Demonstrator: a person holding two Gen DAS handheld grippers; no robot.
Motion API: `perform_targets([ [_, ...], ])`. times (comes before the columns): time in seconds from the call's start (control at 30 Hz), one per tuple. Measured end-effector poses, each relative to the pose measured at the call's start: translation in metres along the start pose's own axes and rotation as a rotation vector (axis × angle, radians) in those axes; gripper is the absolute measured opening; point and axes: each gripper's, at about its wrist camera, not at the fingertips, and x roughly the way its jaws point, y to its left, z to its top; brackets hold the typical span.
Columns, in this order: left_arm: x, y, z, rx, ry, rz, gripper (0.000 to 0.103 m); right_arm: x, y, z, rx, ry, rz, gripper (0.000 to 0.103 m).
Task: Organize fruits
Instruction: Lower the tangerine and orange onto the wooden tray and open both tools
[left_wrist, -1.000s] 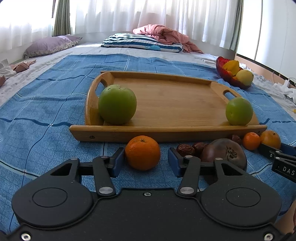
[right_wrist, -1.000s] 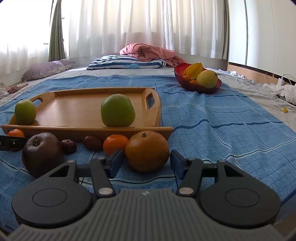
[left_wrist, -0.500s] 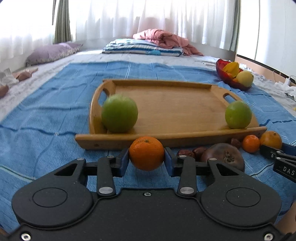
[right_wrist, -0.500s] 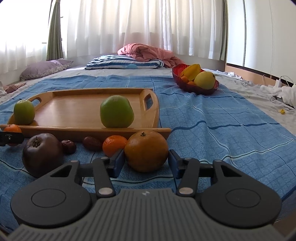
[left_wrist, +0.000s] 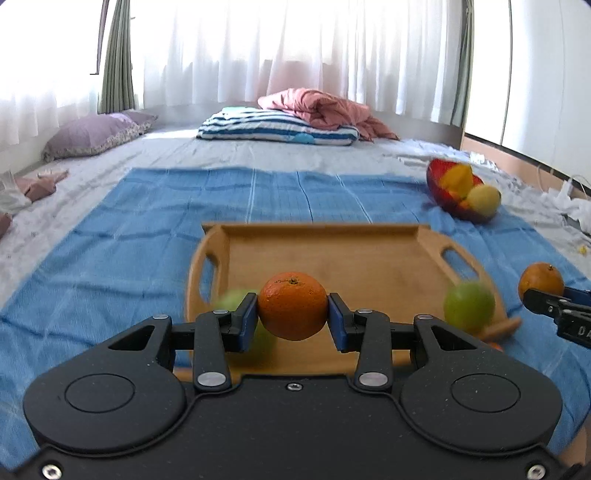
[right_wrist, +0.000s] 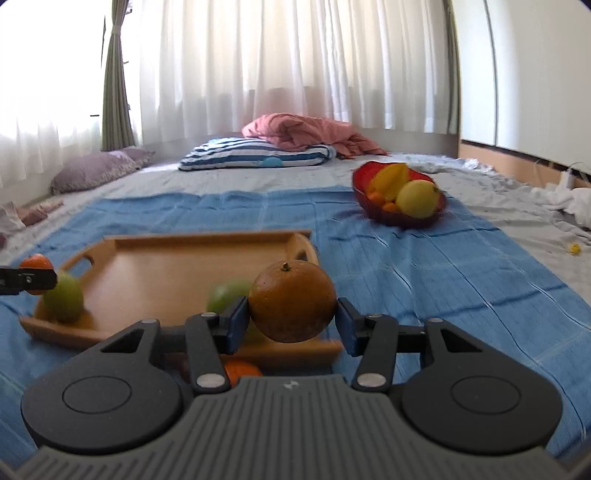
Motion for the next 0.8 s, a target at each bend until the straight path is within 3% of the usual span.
perform_targets([
  [0.27, 0.039, 0.021, 0.05, -0.032, 0.071, 0.015, 0.038, 0.047, 0.013, 0.057, -0.047, 0.101, 0.086, 0.054],
  [0.4, 0.065, 0.029, 0.058, -0.031, 0.132, 0.039, 0.038, 0.079, 0.019, 0.074, -0.016, 0.224, 0.139, 0.054],
  [0.57, 0.098, 0.04, 0.055, -0.069, 0.227, 0.044, 0.038, 0.112, 0.028, 0.075, -0.015, 0.344, 0.142, 0.054],
  [0.8, 0.123, 0.045, 0.045, -0.082, 0.305, 0.055, 0.038, 0.13, 0.038, 0.067, -0.049, 0.403, 0.116, 0.054],
])
